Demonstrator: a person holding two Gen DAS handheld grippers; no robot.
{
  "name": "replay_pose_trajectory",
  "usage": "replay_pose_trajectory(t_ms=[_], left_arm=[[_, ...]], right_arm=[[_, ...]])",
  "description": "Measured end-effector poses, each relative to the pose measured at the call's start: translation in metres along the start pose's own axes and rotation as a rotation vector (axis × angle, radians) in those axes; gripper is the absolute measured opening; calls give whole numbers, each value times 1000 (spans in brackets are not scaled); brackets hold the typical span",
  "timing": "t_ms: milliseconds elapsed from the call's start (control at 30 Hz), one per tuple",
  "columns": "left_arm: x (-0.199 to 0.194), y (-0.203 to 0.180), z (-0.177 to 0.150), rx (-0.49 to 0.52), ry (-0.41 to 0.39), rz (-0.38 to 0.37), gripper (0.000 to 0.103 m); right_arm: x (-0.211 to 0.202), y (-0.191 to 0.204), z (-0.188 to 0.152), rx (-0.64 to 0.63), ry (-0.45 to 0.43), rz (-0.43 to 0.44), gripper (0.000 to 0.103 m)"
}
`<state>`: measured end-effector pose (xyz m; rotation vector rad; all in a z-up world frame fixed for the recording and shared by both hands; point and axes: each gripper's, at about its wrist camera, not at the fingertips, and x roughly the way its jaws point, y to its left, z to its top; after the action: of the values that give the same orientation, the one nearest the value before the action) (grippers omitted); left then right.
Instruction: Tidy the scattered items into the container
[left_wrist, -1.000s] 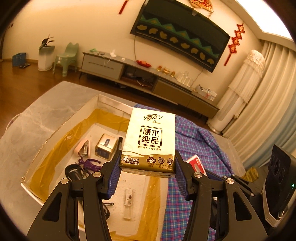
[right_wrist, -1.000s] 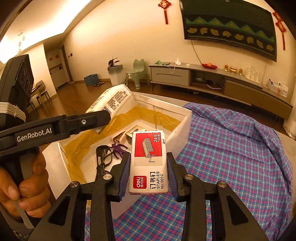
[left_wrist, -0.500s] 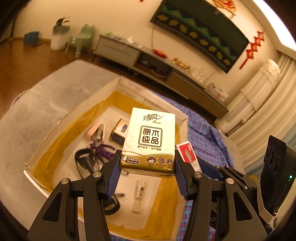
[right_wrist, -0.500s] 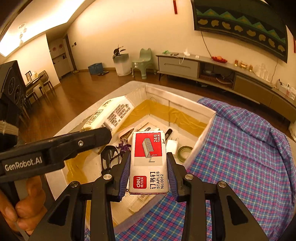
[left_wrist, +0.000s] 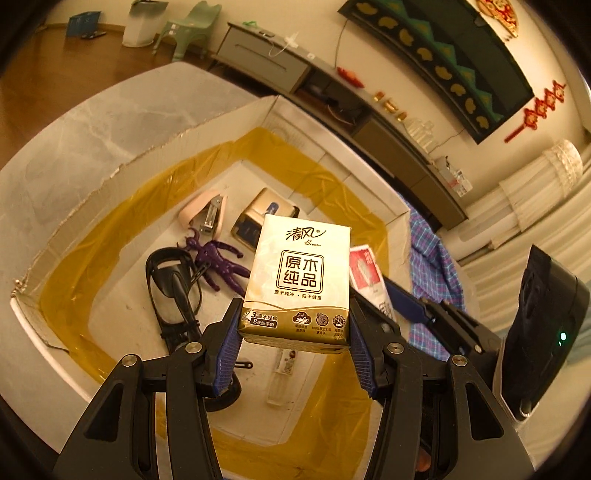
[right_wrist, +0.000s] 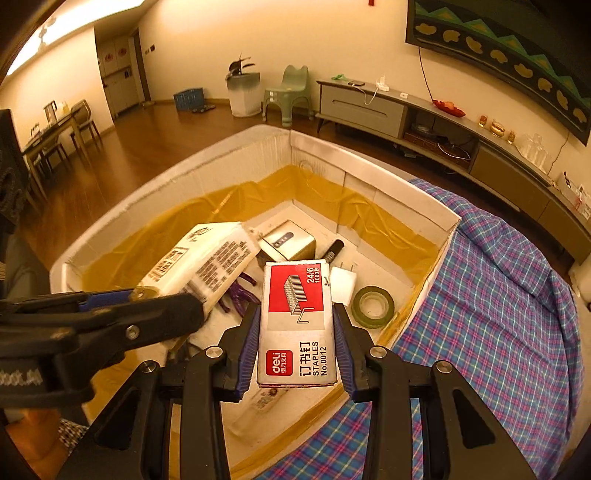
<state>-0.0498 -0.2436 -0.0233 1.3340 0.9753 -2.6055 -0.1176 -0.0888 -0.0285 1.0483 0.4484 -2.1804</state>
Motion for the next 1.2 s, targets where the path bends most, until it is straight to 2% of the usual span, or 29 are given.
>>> replay_pose_trajectory(t_ms=[133,200,233,500,667,800,967,1000,1067,1133,1200], left_arm=[[7,1,0,6,21,37,56],[7,2,0,13,19,57,56],[7,2,0,12,22,55,56],[1,2,1,28,7,65,56],[-8,-3,1,62,-24,98,57],[-22,-11,-2,122,-76,153,57],[-46,-16,-6,156,-163,168,57],[-52,-17,-7,159,-189,180,58],[-63,-18,-9,159,-234,179,67],[-76,-18,-12,158,-281,165,68],[-85,-21,-15,176,-316,183,68]], right_arm=[[4,-2,4,-26,-1,-19,41],[5,-3,5,-24,1,-19,54],[4,-4,5,-22,-1,-21,56],[-3,-2,0,-33,-7,-19,57],[-10,3,-2,-54,-4,-31,58],[-22,13,-8,-104,-17,-60,58],[-46,31,-20,-183,-47,-109,63],[-51,35,-24,-201,-54,-119,63],[-62,45,-31,-239,-69,-131,64],[-71,54,-38,-271,-80,-138,65],[-80,65,-47,-302,-90,-141,65]])
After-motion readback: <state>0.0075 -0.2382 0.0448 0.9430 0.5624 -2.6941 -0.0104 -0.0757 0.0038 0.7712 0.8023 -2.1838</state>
